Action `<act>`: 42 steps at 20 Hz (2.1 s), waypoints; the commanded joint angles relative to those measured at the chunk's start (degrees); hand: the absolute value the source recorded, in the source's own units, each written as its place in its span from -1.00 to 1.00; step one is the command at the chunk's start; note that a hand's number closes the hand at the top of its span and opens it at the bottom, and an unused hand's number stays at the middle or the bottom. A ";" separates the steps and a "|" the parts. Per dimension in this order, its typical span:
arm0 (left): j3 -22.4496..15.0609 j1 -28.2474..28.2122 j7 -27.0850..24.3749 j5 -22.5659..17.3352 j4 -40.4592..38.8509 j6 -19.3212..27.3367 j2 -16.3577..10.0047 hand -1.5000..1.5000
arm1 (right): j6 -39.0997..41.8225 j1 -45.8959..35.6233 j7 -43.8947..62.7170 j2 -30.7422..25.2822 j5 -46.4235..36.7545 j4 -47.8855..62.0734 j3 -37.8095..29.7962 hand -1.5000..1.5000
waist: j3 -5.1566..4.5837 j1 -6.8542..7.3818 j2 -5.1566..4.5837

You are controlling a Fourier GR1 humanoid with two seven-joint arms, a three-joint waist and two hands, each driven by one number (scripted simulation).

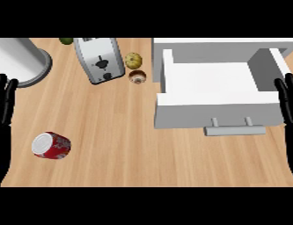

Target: Pick up the can, place it into the drawer and close the drawer

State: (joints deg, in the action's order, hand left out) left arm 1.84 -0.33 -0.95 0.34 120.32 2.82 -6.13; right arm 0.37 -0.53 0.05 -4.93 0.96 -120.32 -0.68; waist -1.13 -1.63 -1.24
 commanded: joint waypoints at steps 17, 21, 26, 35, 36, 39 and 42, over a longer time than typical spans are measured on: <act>-4.96 -22.42 26.91 17.49 17.66 29.31 6.12 -1.00 | -4.23 3.91 10.17 1.06 -0.57 4.33 -3.95 -1.00 | 1.18 1.83 1.28; -2.15 -21.79 24.15 14.97 16.02 27.30 6.12 -1.00 | -2.44 4.14 9.85 -0.38 1.10 4.71 -6.56 -1.00 | 1.14 1.83 1.29; -6.46 -20.53 20.31 14.92 8.13 30.77 6.13 -1.00 | -0.11 8.94 6.82 0.26 2.28 2.40 -6.79 -1.00 | 1.13 1.63 1.30; -6.57 -14.89 17.60 13.19 -4.91 36.47 6.13 -1.00 | -1.26 9.15 8.26 1.85 0.61 -0.68 -5.89 -1.00 | 1.13 1.52 1.28; -5.97 -12.56 13.61 10.38 -10.41 36.75 6.13 -1.00 | 1.98 11.24 6.60 0.47 4.97 -0.41 -8.35 -1.00 | 1.12 1.30 1.27; -5.85 -14.07 9.99 8.74 -11.73 37.46 6.13 -1.00 | -1.39 8.83 9.94 2.23 -0.55 -2.65 -4.53 -1.00 | 1.12 1.56 1.28; -9.91 -15.16 3.61 4.10 -17.92 42.11 6.13 -1.00 | 0.05 9.00 10.19 0.73 1.80 -2.70 -7.28 -1.00 | 1.10 1.55 1.28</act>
State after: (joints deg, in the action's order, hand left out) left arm -5.97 -17.09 7.71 7.94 109.47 41.20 -0.01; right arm 0.85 8.07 9.18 -4.99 4.08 -120.96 -9.27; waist -0.01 -0.05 0.05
